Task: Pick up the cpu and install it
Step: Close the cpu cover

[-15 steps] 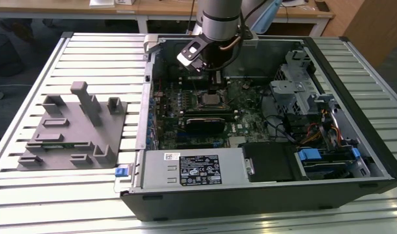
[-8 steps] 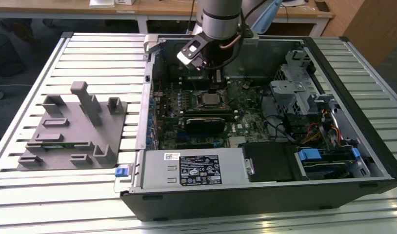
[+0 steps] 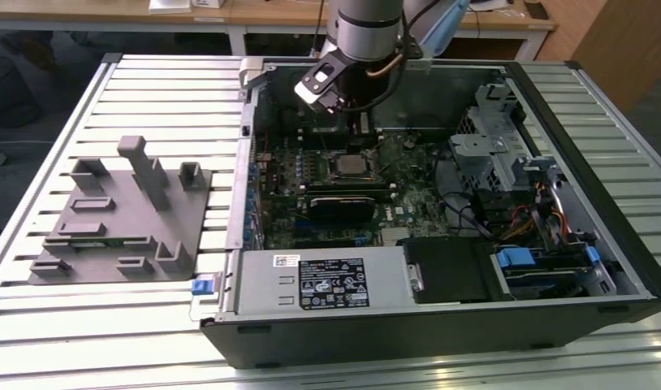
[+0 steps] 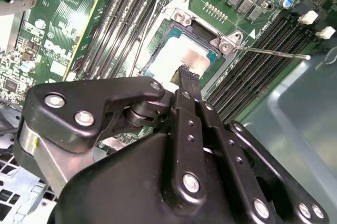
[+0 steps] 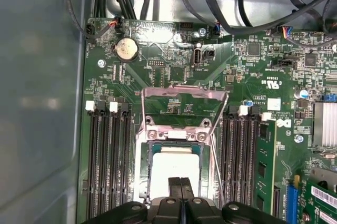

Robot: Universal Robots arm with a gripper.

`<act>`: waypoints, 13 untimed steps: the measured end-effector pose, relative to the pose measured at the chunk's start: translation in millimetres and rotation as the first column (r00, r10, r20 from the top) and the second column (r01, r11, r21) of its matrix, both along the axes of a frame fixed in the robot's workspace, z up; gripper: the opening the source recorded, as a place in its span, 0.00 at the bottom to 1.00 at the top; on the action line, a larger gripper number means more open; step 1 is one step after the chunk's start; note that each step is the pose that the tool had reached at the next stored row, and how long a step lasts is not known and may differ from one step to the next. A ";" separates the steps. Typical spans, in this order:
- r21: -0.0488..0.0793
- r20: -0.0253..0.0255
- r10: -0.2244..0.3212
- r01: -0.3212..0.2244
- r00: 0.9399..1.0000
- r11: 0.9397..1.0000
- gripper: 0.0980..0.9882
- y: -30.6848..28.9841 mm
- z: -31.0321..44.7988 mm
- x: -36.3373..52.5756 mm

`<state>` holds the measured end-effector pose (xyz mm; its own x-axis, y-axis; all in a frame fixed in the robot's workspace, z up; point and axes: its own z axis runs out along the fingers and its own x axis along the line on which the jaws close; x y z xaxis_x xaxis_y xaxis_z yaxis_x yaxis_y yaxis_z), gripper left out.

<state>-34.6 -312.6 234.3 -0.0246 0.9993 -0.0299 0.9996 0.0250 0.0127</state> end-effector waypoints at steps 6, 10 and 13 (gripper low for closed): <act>0.002 0.000 0.000 0.000 1.000 1.000 0.01 0.0 9.3 0.0; 0.002 0.000 0.000 0.000 1.000 1.000 0.01 0.0 17.3 0.0; 0.002 -0.001 0.000 0.000 1.000 1.000 0.01 0.0 28.5 0.0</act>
<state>-34.6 -312.6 262.8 -0.0246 0.9993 -0.0279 0.9996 0.0250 0.0122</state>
